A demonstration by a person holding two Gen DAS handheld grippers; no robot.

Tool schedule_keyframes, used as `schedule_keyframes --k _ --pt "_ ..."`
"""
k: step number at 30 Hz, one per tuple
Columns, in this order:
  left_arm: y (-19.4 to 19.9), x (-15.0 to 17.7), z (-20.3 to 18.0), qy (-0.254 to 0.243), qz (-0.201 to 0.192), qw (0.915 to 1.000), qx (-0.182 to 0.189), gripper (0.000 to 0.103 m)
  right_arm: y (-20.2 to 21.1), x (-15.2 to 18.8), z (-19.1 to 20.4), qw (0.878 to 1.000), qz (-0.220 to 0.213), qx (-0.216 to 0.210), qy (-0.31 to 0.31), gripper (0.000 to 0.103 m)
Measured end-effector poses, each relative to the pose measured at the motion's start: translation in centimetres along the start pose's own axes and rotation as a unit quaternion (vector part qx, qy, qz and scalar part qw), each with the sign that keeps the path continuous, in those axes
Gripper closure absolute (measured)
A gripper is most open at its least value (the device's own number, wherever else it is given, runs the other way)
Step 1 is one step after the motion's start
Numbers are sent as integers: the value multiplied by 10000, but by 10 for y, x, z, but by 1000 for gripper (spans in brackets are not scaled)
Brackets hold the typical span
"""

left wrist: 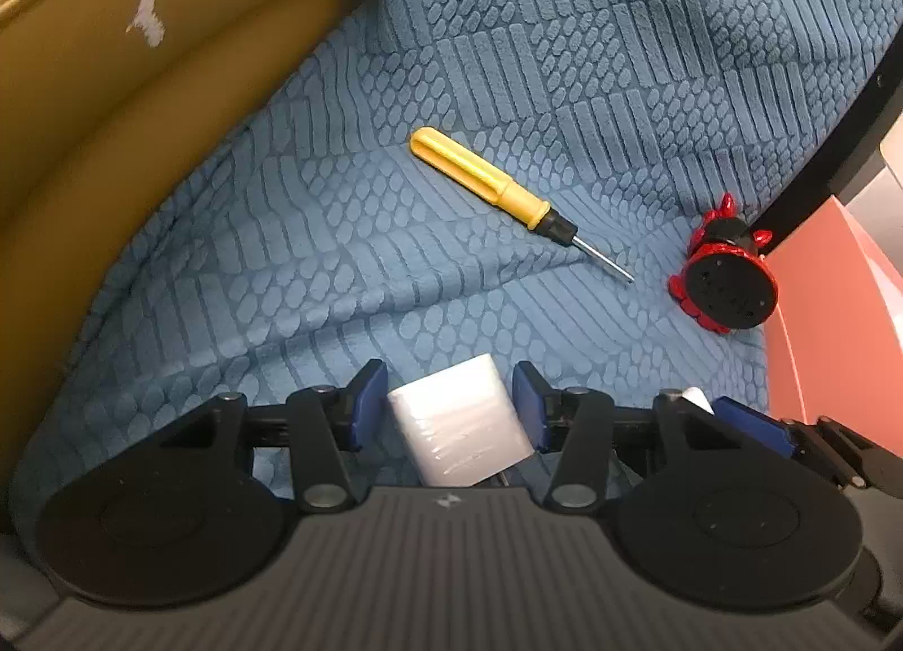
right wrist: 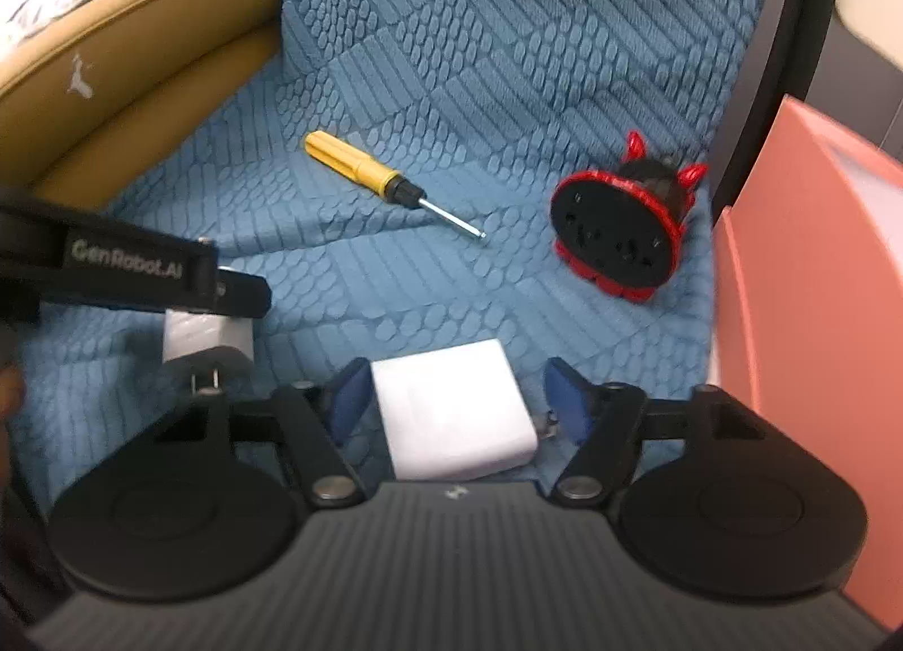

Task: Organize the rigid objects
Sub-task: 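Close the left tool on its white charger while the right tool grasps the other charger, then lift and carry both white chargers over the pink box with both tools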

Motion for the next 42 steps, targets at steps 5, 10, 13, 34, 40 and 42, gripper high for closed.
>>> schedule_keyframes --k 5,10,13,34,40,42 --pt "0 2 -3 -75 61 9999 88 48 -1 2 7 9997 91 -8 231 41" --pt "3 4 -5 -82 71 9997 237 49 5 7 9 9994 131 130 295 48" --pt "7 7 -9 -187 38 9995 270 49 11 10 2 9999 116 91 39 48" --pt "34 41 -9 -356 -26 9976 586 49 63 41 -3 9992 -64 199 -342 48" --pt "36 53 -13 -509 109 9966 637 48 64 48 -2 9990 -41 183 -400 48" --pt "35 59 -16 -574 198 9962 619 49 63 51 -3 9989 -7 172 -426 48"
Point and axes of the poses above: each gripper's, at about its wrist camera, not at the fingertips, and y roughly against the way its jaws point, z to its left, x to its underside, the point moved 4 cm from there along -y, roughly the way its jaws point, and after that the axes turned 12 degrees about z, right-handed, at the moved point
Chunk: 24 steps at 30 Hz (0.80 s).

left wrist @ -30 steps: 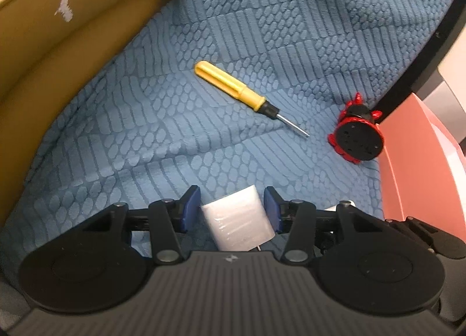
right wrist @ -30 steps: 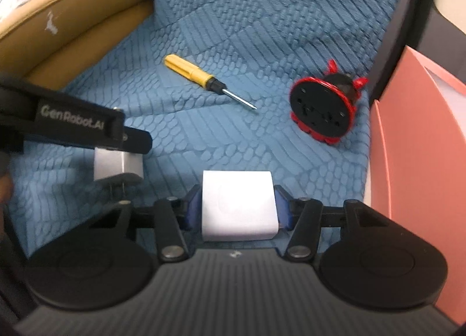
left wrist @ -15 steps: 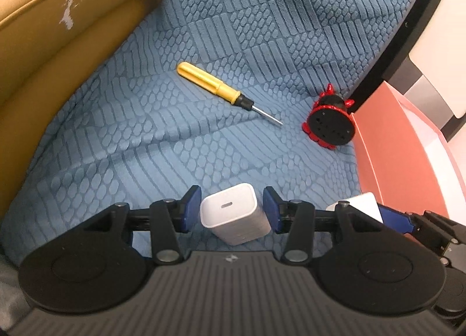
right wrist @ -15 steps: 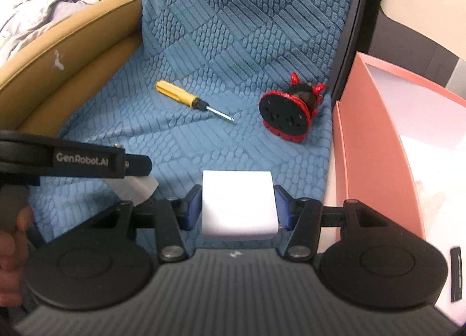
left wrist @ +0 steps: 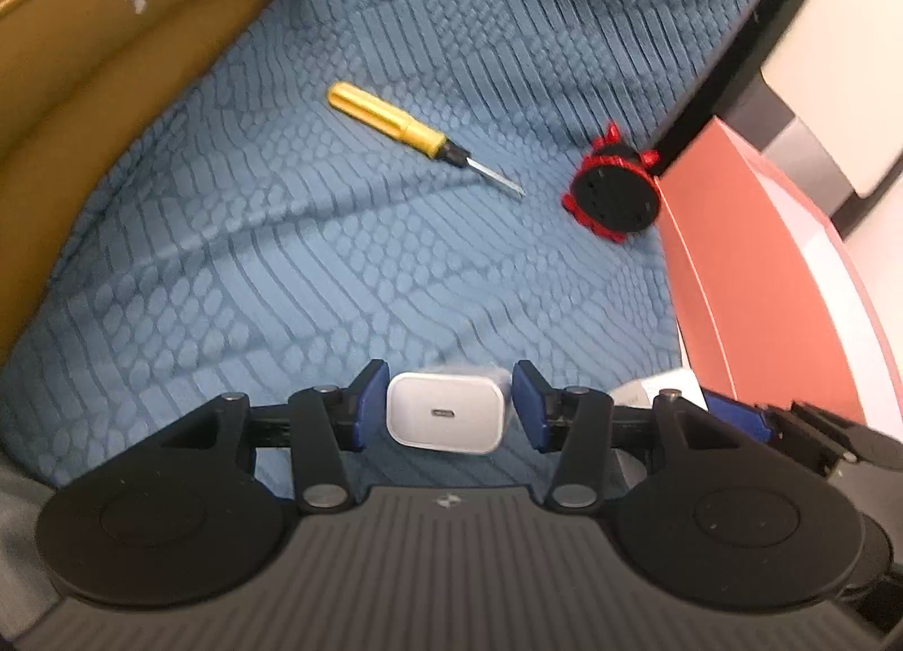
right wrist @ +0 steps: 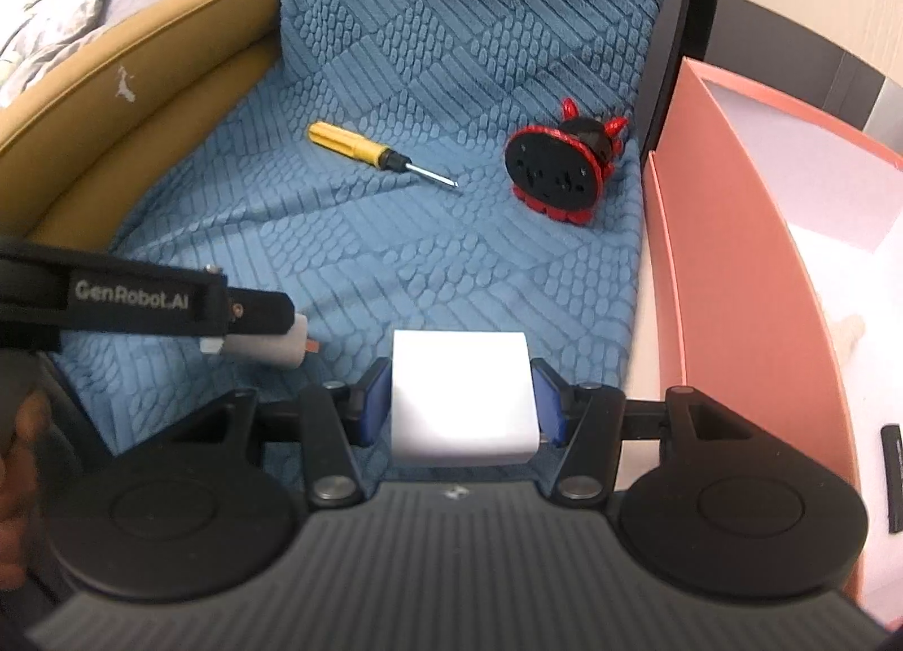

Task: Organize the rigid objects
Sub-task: 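Lift and carry both white chargers over the pink box with both tools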

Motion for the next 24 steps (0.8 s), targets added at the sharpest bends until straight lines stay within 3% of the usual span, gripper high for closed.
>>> schedule_keyframes --k 3,11,21,24 --pt "-8 9 -3 -82 217 9997 -125 53 0 5 -1 10000 27 5 -16 48" --pt "-9 12 -2 -52 285 9995 -120 51 -9 19 -5 9997 213 -24 -90 48" --pt "-18 14 -21 -911 207 9931 -706 53 -16 21 -6 9995 261 -94 -155 50" --pt "-18 12 -20 -858 191 9937 -689 54 -12 19 -7 9995 235 -74 -179 50"
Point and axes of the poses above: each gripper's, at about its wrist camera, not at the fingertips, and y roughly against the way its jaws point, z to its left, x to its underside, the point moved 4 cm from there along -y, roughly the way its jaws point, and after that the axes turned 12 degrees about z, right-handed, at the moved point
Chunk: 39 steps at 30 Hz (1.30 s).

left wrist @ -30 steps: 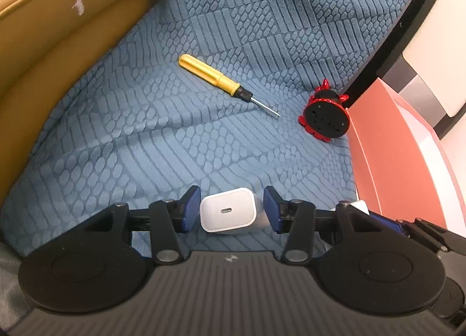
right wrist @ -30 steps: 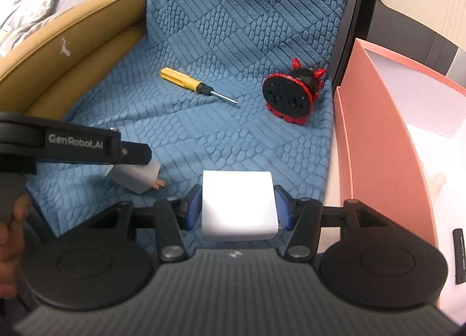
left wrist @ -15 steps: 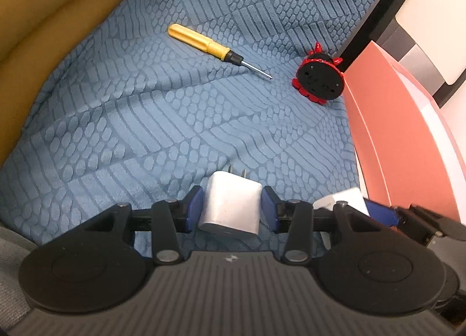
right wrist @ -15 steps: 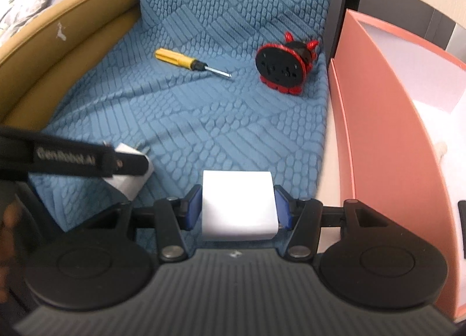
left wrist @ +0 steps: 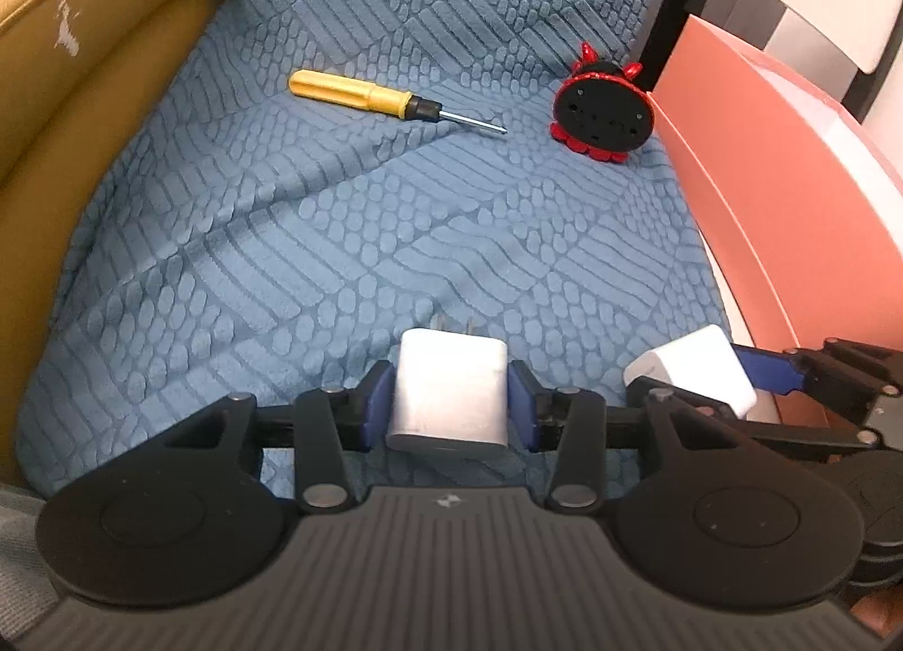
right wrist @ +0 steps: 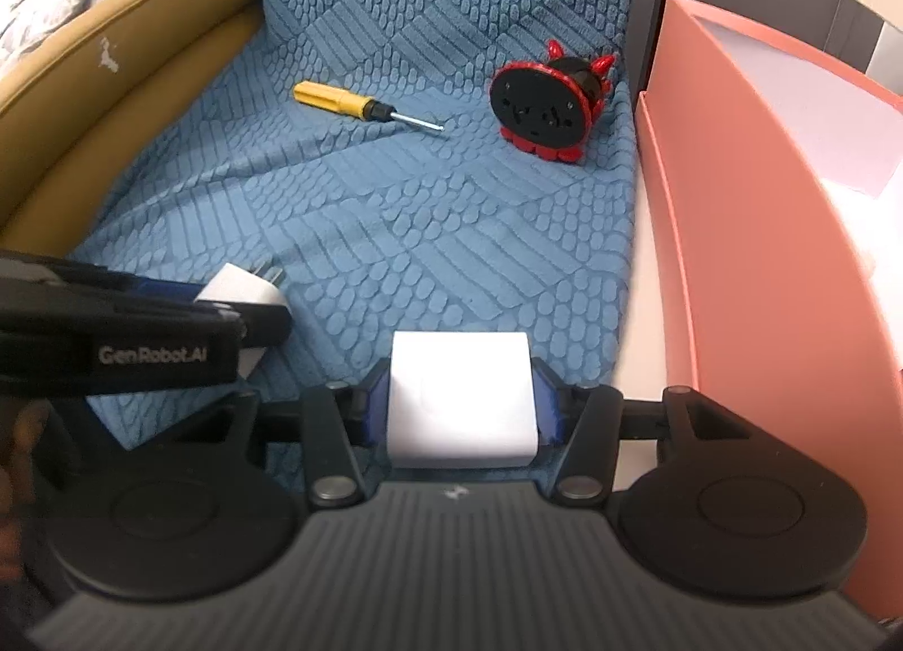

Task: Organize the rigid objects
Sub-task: 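Lift and carry both white chargers over the pink box with both tools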

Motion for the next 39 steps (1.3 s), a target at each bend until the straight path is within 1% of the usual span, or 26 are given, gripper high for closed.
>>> schedule_keyframes --k 3,7,11,13,15,17,20,23,28,32,35,39 --pt "7 -1 4 187 -65 9997 145 54 10 -3 0 10000 -74 -32 -10 50" --pt "28 -3 0 406 -183 9983 386 54 32 -10 0 9997 -222 -27 -61 50" --pt "58 2 -8 519 -375 9969 456 54 64 -16 0 9990 -432 -44 -123 50" --pt "75 4 -14 588 -452 9956 577 54 82 -17 1 9985 -529 -42 -140 50" --pt "94 5 -20 579 -584 9948 596 54 98 -17 2 9980 -608 -61 -169 50" --pt "112 6 -24 606 -706 9939 597 54 116 -16 2 9975 -680 -67 -197 50" --pt "138 7 -30 661 -834 9919 700 54 144 -10 1 9968 -769 -29 -234 50" --pt "164 10 -33 757 -989 9898 691 54 169 -2 -1 9961 -839 -8 -275 50" --pt "193 14 -42 694 -1105 9887 733 54 201 12 -7 9943 -966 64 -454 50" --pt "206 20 -51 713 -1089 9873 909 54 220 18 -11 9926 -1102 147 -493 50" --pt "216 24 -64 582 -1148 9874 918 54 231 22 -15 9914 -1190 174 -522 50" --pt "225 27 -88 486 -1178 9862 1061 54 247 28 -27 9888 -1338 209 -626 50"
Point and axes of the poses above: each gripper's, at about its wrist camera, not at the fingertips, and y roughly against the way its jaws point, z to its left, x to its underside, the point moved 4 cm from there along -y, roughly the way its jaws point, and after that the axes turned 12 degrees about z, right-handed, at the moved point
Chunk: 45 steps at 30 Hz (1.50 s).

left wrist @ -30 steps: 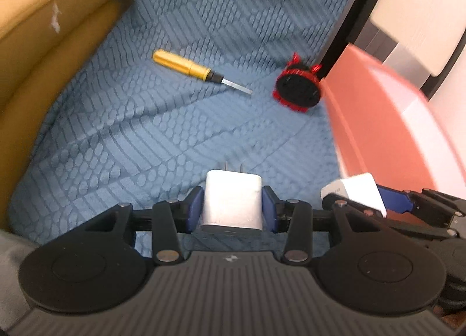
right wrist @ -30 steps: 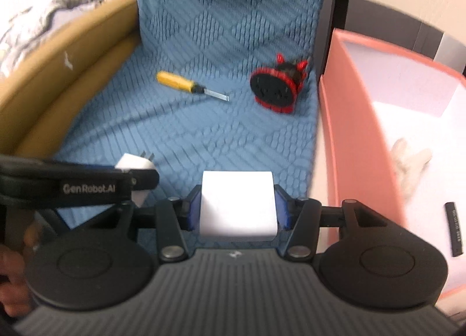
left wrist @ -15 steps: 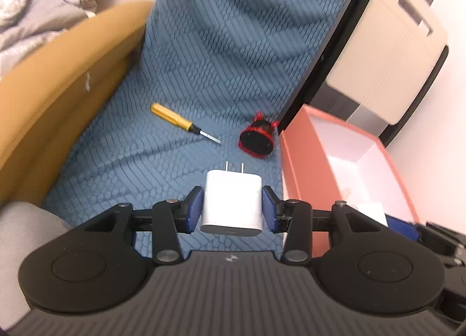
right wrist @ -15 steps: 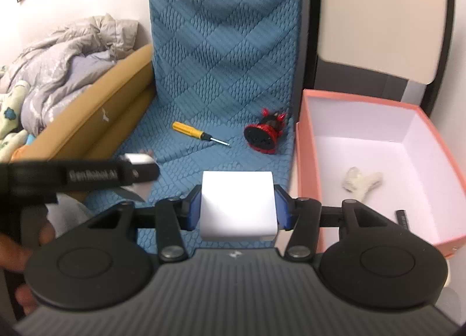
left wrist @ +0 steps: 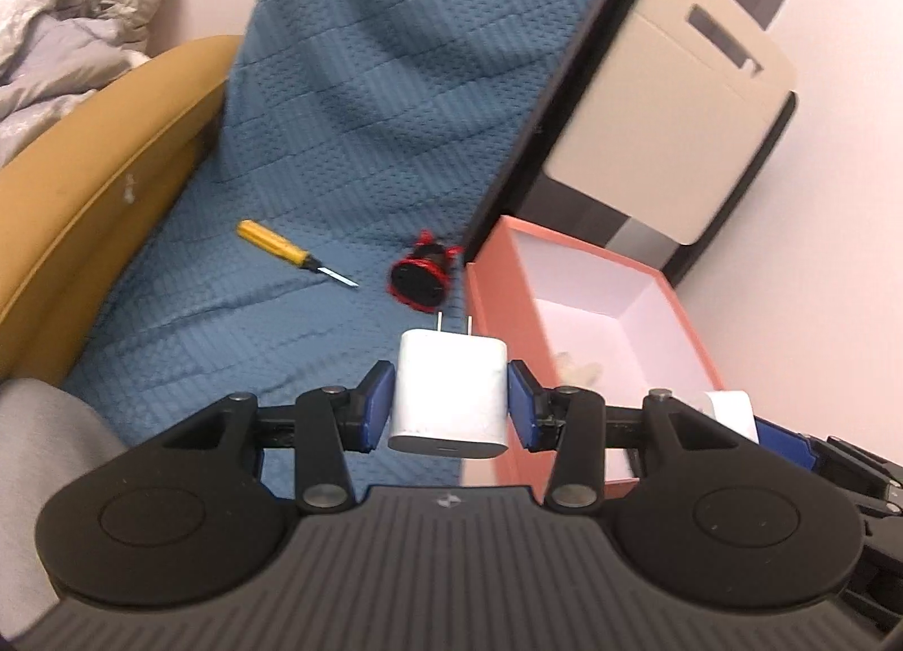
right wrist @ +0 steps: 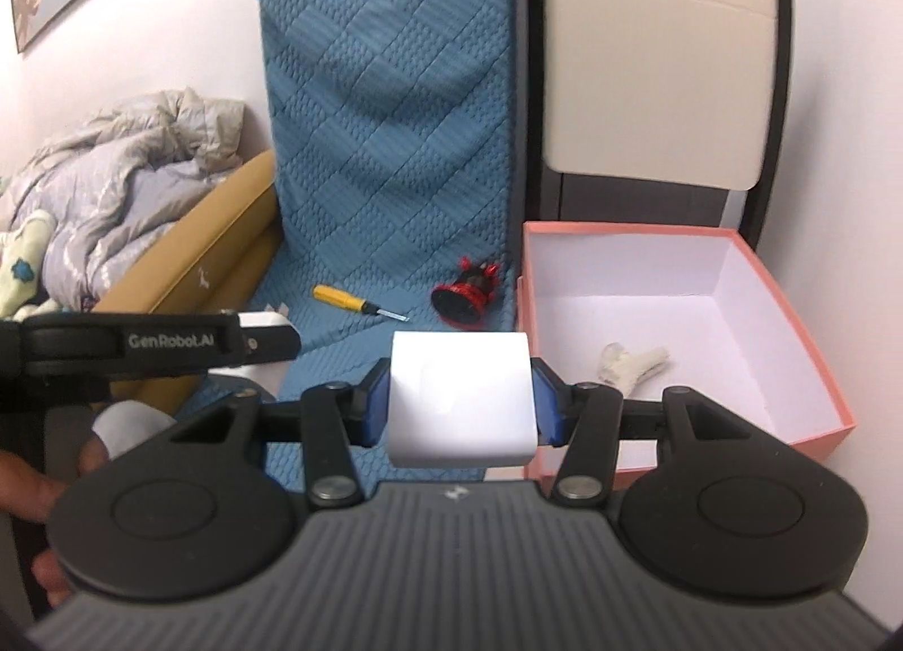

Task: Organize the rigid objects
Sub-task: 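Lift and carry both white chargers over the pink box with both tools, then lower the chargers into the box and open both tools to release them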

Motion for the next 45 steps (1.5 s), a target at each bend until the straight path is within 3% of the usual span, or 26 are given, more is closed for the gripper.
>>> schedule_keyframes --k 12,24,45 --pt "-8 1 -84 -426 -45 9987 260 54 34 11 -62 9990 -148 294 -295 50" --pt "-43 -15 -140 -578 89 9978 302 54 23 9 -126 9969 -19 394 -682 50" --pt "-211 -37 -178 -667 1211 9904 -46 54 -84 2 -221 9893 864 317 -1132 50"
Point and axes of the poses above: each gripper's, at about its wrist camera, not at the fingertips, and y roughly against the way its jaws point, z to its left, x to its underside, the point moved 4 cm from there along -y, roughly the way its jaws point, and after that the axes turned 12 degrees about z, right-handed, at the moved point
